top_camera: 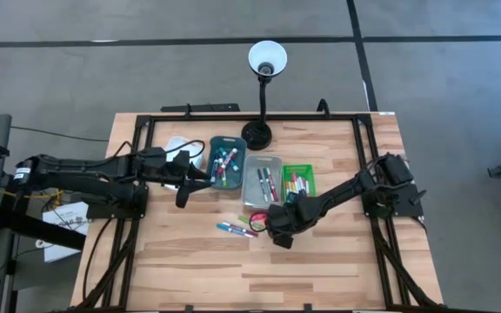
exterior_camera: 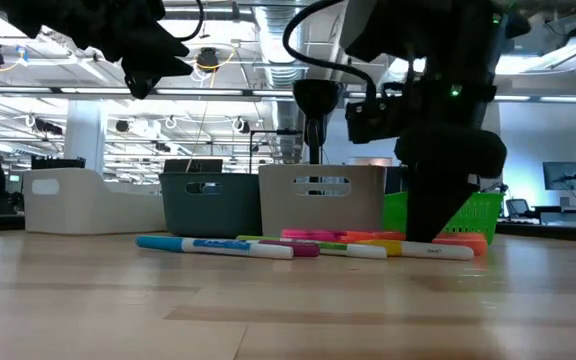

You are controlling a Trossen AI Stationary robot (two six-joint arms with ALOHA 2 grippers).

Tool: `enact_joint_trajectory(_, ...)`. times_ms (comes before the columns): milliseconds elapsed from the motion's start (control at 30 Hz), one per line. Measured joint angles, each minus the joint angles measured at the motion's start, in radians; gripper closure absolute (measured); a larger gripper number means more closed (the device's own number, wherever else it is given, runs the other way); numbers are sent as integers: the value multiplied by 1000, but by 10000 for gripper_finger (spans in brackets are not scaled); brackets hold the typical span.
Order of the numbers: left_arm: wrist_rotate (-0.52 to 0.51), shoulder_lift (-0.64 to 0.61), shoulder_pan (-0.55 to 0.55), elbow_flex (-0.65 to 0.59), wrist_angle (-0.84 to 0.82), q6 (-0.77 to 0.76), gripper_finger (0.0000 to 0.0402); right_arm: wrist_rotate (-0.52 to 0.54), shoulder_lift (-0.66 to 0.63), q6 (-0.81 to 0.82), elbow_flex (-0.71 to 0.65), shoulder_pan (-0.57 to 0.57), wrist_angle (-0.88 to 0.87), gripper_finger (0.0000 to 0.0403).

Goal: Pick & Place Markers
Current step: Put the large orange highlighter pen into the white bin

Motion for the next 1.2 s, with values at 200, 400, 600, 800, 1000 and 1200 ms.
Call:
enact_joint_trajectory(200,0,10,0,0,10,0,270,-42,-19,-28,-3,-3,5,291)
enact_joint_trajectory(400,0,11,-8,0,10,0,270,-58,-60,-31,5,-2,7,360)
enact_joint_trajectory(600,0,34,-84,0,24,-8,270,-32,-101,-39,60,28,19,360)
enact_joint_trajectory(800,1,112,-222,0,113,-7,270,193,-154,-166,92,85,169,322)
enact_joint_trajectory(1000,0,232,-322,0,177,57,270,291,-161,-339,94,97,502,337)
enact_joint_trajectory(1200,-4,330,-354,0,350,107,270,291,-158,-354,94,73,685,341)
